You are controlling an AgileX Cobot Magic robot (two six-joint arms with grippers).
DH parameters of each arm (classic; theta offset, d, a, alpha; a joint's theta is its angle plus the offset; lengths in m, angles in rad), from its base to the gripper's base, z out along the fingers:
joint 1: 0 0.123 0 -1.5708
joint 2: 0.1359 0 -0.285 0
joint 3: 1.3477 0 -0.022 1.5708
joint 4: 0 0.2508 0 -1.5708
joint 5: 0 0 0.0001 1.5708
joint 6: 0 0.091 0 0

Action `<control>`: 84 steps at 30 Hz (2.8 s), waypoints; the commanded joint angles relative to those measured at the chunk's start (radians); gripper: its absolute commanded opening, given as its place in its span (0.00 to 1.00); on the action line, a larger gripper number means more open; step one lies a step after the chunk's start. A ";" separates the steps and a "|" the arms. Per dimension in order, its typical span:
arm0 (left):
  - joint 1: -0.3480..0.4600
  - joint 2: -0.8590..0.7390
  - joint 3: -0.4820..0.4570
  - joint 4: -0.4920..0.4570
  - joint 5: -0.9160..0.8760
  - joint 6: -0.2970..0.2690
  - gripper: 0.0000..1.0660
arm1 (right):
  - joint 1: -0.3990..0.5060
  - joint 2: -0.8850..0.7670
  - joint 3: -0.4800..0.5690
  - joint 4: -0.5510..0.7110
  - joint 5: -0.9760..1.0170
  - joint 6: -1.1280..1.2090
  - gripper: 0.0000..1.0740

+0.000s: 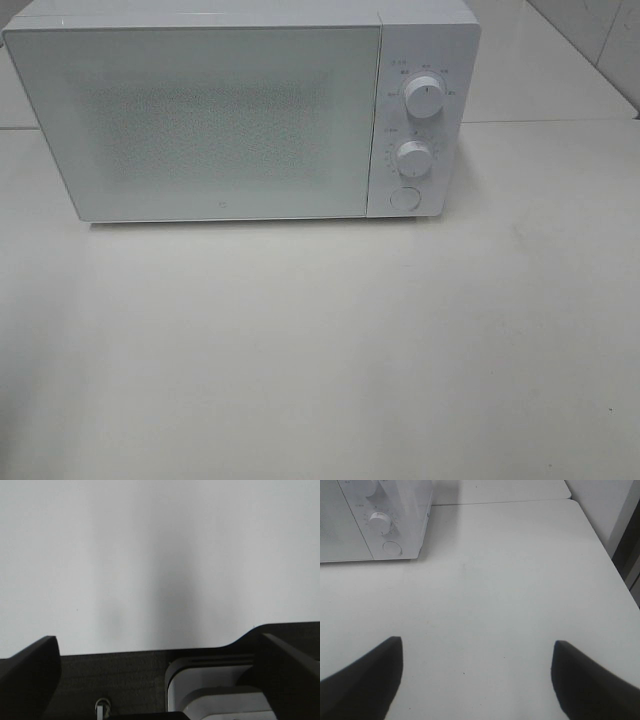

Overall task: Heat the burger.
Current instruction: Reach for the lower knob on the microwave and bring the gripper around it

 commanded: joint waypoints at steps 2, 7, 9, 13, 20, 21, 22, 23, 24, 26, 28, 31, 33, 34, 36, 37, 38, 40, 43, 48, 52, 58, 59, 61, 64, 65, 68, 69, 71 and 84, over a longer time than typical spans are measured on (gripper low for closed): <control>0.006 -0.093 0.038 -0.001 -0.037 0.007 0.94 | -0.004 -0.025 0.002 0.001 -0.010 -0.001 0.71; 0.006 -0.220 0.035 0.000 -0.038 0.008 0.94 | -0.004 -0.025 0.002 0.001 -0.010 -0.001 0.71; 0.006 -0.290 0.035 -0.004 -0.038 0.008 0.94 | -0.004 -0.025 0.002 0.001 -0.010 -0.001 0.71; 0.006 -0.363 0.035 -0.019 -0.038 0.007 0.94 | -0.004 -0.025 0.002 0.001 -0.010 -0.001 0.71; 0.006 -0.533 0.035 -0.055 -0.041 0.007 0.94 | -0.004 -0.025 0.002 0.001 -0.010 -0.001 0.71; 0.006 -0.564 0.035 -0.060 -0.041 0.007 0.94 | -0.004 -0.025 0.002 0.001 -0.010 -0.001 0.71; 0.006 -0.564 0.035 -0.060 -0.041 0.007 0.94 | -0.004 -0.025 0.002 0.001 -0.010 -0.001 0.71; 0.006 -0.580 0.035 -0.060 -0.042 0.007 0.94 | -0.004 -0.025 0.002 0.001 -0.010 -0.001 0.71; 0.006 -0.606 0.035 -0.058 -0.042 0.007 0.94 | -0.004 -0.025 0.002 0.001 -0.010 -0.001 0.71; 0.006 -0.616 0.035 -0.058 -0.042 0.007 0.94 | -0.004 -0.025 0.002 0.001 -0.010 -0.001 0.71; 0.006 -0.638 0.035 -0.058 -0.042 0.007 0.94 | -0.004 -0.025 0.002 0.001 -0.010 -0.001 0.71; 0.006 -0.679 0.035 -0.058 -0.042 0.008 0.94 | -0.004 -0.025 0.002 0.001 -0.010 -0.001 0.71; 0.006 -0.709 0.035 -0.058 -0.042 0.008 0.94 | -0.004 -0.025 0.002 0.001 -0.010 -0.001 0.71; 0.006 -0.743 0.035 -0.058 -0.042 0.008 0.94 | -0.004 -0.025 0.002 0.001 -0.010 -0.001 0.71; 0.006 -0.747 0.035 -0.057 -0.042 0.008 0.94 | -0.004 -0.025 0.002 0.001 -0.010 -0.001 0.71; 0.006 -0.742 0.035 -0.059 -0.042 0.008 0.94 | -0.004 -0.025 0.002 0.001 -0.010 -0.001 0.71; 0.006 -0.742 0.035 -0.059 -0.042 0.008 0.94 | -0.004 -0.025 0.002 0.001 -0.010 -0.001 0.71; 0.006 -0.742 0.035 -0.058 -0.042 0.008 0.94 | -0.004 -0.024 0.002 0.001 -0.010 -0.001 0.71; 0.006 -0.742 0.035 -0.058 -0.042 0.008 0.94 | -0.004 -0.022 0.002 0.001 -0.010 -0.001 0.71; 0.006 -0.742 0.035 -0.059 -0.042 0.008 0.94 | -0.004 -0.020 0.002 0.001 -0.010 -0.001 0.71; 0.006 -0.742 0.035 -0.059 -0.042 0.008 0.94 | -0.004 -0.020 0.002 0.001 -0.010 -0.001 0.71; 0.006 -0.742 0.035 -0.059 -0.042 0.008 0.94 | -0.004 -0.020 0.002 0.001 -0.010 -0.001 0.71; 0.006 -0.742 0.035 -0.059 -0.042 0.008 0.94 | -0.004 -0.020 0.002 0.001 -0.010 -0.001 0.71; 0.006 -0.742 0.035 -0.059 -0.042 0.008 0.94 | -0.004 -0.020 0.002 0.001 -0.010 -0.001 0.71; 0.006 -0.742 0.035 -0.059 -0.042 0.008 0.94 | -0.004 -0.020 0.002 0.001 -0.010 0.000 0.71; 0.006 -0.742 0.035 -0.059 -0.042 0.008 0.94 | -0.004 -0.020 0.002 0.001 -0.010 0.000 0.71; 0.006 -0.742 0.035 -0.059 -0.042 0.008 0.94 | -0.004 -0.020 0.002 0.001 -0.010 0.000 0.71; 0.006 -0.742 0.035 -0.059 -0.042 0.008 0.94 | -0.004 -0.016 0.001 0.001 -0.012 0.003 0.71; 0.006 -0.742 0.035 -0.059 -0.042 0.008 0.94 | -0.004 -0.013 -0.002 0.001 -0.017 0.004 0.71; 0.006 -0.742 0.035 -0.059 -0.042 0.008 0.94 | -0.004 0.149 -0.029 0.000 -0.260 0.003 0.71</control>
